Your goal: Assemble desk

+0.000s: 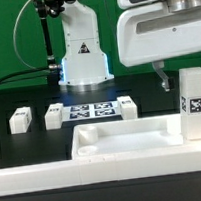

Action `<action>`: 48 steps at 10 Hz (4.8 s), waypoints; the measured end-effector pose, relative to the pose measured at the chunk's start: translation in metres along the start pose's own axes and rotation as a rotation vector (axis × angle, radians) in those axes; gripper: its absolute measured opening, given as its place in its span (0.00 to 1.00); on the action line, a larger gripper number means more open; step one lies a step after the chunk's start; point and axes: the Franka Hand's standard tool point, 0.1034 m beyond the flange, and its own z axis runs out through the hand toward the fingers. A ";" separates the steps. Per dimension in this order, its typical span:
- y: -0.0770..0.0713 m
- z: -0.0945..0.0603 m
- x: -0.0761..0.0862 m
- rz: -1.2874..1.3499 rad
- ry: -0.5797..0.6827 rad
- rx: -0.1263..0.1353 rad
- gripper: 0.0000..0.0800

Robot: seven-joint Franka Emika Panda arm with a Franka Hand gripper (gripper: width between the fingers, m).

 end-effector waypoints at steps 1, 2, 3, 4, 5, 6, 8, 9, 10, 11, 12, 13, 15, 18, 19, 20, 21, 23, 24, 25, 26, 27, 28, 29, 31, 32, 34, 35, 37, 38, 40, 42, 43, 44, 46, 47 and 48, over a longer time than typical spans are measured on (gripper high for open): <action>0.000 0.000 0.000 0.023 0.000 0.001 0.69; -0.001 0.000 0.000 0.092 -0.001 0.002 0.46; 0.003 0.000 0.000 0.167 -0.001 -0.005 0.38; 0.003 0.001 0.000 0.204 0.001 -0.004 0.38; 0.006 0.001 0.001 0.319 0.022 0.004 0.38; 0.007 0.000 0.001 0.388 0.024 0.012 0.38; 0.008 0.001 -0.001 0.723 0.022 0.036 0.38; 0.008 0.002 -0.004 0.913 0.014 0.067 0.38; 0.009 0.002 -0.005 1.044 -0.008 0.104 0.38; 0.007 0.002 -0.005 1.172 -0.024 0.115 0.38; 0.006 0.003 -0.006 1.243 -0.040 0.129 0.38; 0.005 0.003 -0.006 1.255 -0.041 0.129 0.38; 0.005 0.004 -0.007 1.129 -0.032 0.120 0.38; 0.002 0.003 -0.009 0.696 -0.023 0.102 0.77; -0.001 0.003 -0.012 0.675 -0.009 0.104 0.80; 0.001 0.004 -0.012 0.574 -0.005 0.102 0.81; 0.002 0.004 -0.012 0.545 -0.003 0.102 0.81; 0.005 0.003 -0.010 0.230 0.015 0.073 0.81; 0.007 0.005 -0.006 0.028 0.023 0.042 0.81; 0.004 0.007 -0.002 -0.079 0.022 0.026 0.81; 0.004 0.007 -0.002 -0.060 0.024 0.027 0.81; 0.005 0.008 -0.002 -0.048 0.023 0.027 0.66; 0.005 0.008 -0.002 -0.045 0.023 0.027 0.49; 0.007 0.008 -0.001 -0.012 0.023 0.023 0.37; 0.009 0.008 -0.001 0.121 0.021 0.025 0.37; 0.009 0.008 -0.001 0.221 0.020 0.025 0.37; 0.009 0.008 -0.002 0.579 0.019 0.020 0.37; 0.008 0.009 -0.003 0.746 0.014 0.023 0.37; 0.008 0.010 -0.003 1.085 -0.025 0.074 0.37; 0.009 0.010 -0.003 1.198 -0.046 0.098 0.37; 0.005 0.010 -0.004 1.317 -0.058 0.098 0.37; 0.005 0.011 -0.005 1.204 -0.050 0.091 0.37; 0.006 0.011 -0.008 1.014 -0.049 0.070 0.58; 0.007 0.011 -0.007 0.843 -0.051 0.065 0.76; 0.007 0.010 -0.008 0.668 -0.050 0.065 0.80; 0.007 0.010 -0.008 0.609 -0.048 0.066 0.80; 0.008 0.010 -0.008 0.538 -0.045 0.067 0.81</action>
Offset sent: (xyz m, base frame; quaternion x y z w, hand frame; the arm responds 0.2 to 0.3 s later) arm 0.0000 0.0000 0.0000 0.0000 0.0000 0.1296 0.9916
